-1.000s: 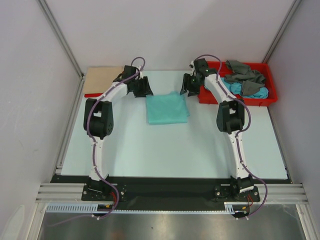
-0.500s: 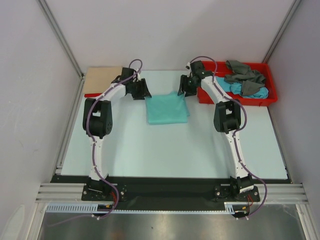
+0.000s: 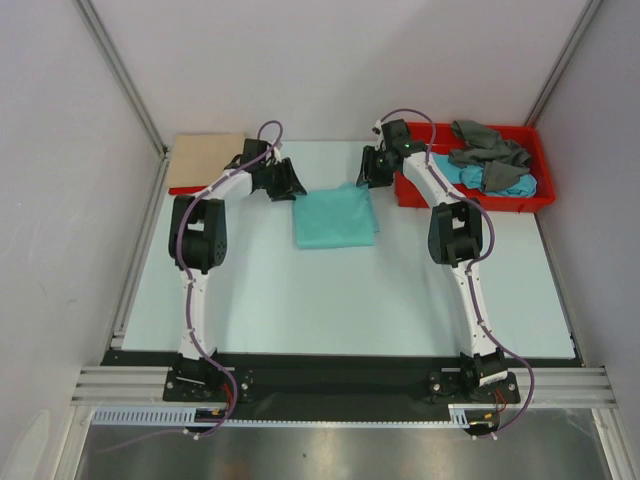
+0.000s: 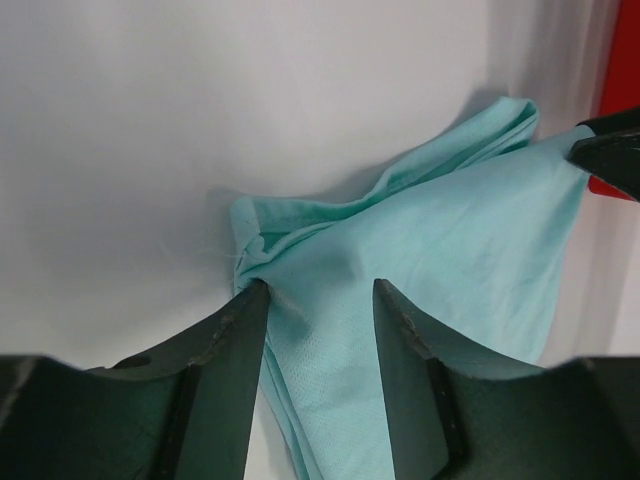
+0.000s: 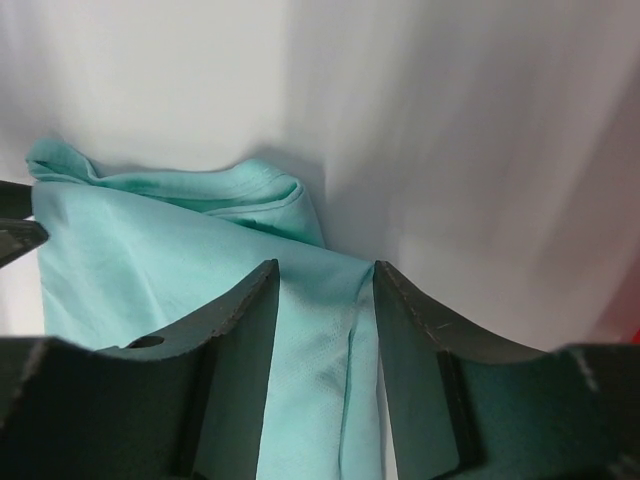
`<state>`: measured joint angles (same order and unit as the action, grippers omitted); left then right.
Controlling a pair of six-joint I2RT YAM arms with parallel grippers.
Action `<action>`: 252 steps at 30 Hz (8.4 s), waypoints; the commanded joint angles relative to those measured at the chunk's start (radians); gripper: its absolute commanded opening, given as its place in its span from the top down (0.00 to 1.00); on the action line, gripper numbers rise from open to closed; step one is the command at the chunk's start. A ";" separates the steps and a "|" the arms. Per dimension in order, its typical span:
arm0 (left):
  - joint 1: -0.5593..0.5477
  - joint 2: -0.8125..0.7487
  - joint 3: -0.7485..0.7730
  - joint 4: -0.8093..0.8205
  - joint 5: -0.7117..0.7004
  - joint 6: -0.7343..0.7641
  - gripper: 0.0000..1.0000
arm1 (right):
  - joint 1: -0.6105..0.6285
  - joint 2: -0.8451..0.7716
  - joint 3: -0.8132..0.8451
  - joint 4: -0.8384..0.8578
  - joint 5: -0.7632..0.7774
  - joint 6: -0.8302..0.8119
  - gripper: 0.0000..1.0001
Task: Fold and stack the t-shirts
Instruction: Fold the tshirt, then neatly place the folded tshirt to the corner
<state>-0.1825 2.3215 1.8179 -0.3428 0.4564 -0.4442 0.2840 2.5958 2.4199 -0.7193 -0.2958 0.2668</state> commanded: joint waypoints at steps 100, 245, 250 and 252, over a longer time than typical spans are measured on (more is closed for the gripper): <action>-0.035 -0.235 -0.350 0.080 0.169 -0.057 0.81 | 0.144 -0.140 -0.257 -0.051 -0.514 0.178 1.00; 0.017 0.039 -0.181 0.421 -0.033 -0.584 0.59 | 0.446 -0.621 -0.803 0.586 0.374 -0.746 0.96; 0.015 0.012 -0.135 0.403 -0.058 -0.456 0.96 | 0.469 -0.666 -0.779 0.490 0.466 -0.617 0.38; 0.015 -0.014 -0.109 0.381 -0.056 -0.412 1.00 | 0.469 -0.698 -0.778 0.413 0.492 -0.525 0.26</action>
<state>-0.1616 2.3558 1.6371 0.0391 0.4282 -0.9794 0.7422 2.0106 1.5986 -0.2146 0.1360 -0.3923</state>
